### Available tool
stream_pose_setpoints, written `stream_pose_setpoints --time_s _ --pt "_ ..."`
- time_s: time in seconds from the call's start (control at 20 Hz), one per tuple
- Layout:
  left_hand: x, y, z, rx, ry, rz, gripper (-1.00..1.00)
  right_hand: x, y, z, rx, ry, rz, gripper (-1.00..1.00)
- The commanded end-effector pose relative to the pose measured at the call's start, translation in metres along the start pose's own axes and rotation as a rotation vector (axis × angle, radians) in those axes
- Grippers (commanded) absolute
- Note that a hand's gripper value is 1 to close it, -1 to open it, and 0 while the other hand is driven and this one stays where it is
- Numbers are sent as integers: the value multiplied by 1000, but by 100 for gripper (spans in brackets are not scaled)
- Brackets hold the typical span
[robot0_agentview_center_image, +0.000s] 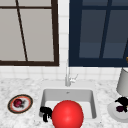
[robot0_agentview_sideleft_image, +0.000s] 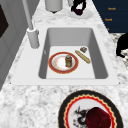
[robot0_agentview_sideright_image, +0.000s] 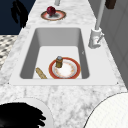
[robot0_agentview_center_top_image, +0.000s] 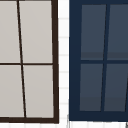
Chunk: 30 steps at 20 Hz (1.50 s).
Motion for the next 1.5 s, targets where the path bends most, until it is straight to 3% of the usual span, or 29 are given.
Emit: stream_pose_setpoints --time_s 0.0,0.35,0.75,1.15,1.45 --pt "0 0 0 0 0 0 0 3 -18 8 -86 36 19 -100" --pt "0 0 0 0 0 0 0 15 -43 12 -214 36 28 -100" --pt "0 0 0 0 0 0 0 57 -64 3 -216 20 45 -100" --pt "0 0 0 0 0 0 0 98 -74 0 -243 2 29 -100" --pt "0 0 0 0 0 0 0 137 -79 4 -265 24 47 -100"
